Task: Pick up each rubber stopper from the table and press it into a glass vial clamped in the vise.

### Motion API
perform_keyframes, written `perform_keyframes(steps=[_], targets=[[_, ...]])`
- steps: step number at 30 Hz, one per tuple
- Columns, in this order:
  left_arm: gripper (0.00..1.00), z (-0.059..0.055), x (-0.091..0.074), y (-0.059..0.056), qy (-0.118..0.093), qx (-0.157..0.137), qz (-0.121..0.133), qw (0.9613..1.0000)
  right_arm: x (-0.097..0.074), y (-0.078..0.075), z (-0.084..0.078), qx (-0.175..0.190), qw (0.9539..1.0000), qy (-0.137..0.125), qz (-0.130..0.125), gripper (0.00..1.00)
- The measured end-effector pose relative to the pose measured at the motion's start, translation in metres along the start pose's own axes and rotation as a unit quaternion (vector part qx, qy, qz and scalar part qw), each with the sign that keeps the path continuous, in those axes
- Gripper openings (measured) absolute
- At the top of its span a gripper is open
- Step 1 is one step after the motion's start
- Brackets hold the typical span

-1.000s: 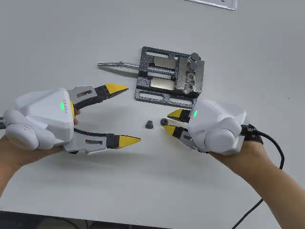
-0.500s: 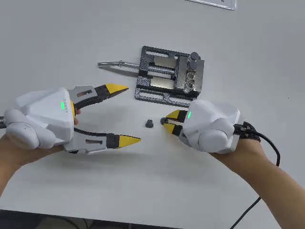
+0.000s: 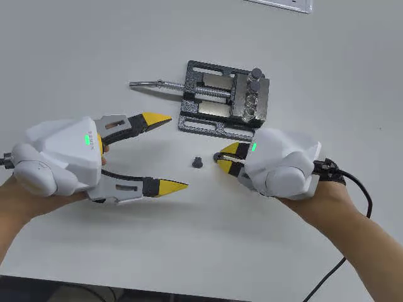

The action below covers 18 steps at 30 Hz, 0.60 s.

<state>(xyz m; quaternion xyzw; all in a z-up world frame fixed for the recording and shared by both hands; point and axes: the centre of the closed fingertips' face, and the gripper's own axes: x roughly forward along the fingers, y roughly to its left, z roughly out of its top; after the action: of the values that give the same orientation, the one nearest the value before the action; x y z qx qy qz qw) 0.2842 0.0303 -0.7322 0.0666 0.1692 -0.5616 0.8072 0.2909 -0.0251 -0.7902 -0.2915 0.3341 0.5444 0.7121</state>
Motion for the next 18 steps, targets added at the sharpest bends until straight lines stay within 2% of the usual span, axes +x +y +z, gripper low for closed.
perform_keyframes(steps=[9, 18], targets=[[0.62, -0.003, 0.012, -0.004, -0.001, -0.004, -0.013, 0.9999, -0.013, -0.003, 0.015, 0.045, 0.9985, -0.031, 0.002, 0.06], [0.58, -0.006, 0.026, -0.009, 0.0, -0.005, -0.022, 0.9997, -0.026, -0.003, 0.035, 0.063, 0.9963, -0.059, 0.004, 0.06]])
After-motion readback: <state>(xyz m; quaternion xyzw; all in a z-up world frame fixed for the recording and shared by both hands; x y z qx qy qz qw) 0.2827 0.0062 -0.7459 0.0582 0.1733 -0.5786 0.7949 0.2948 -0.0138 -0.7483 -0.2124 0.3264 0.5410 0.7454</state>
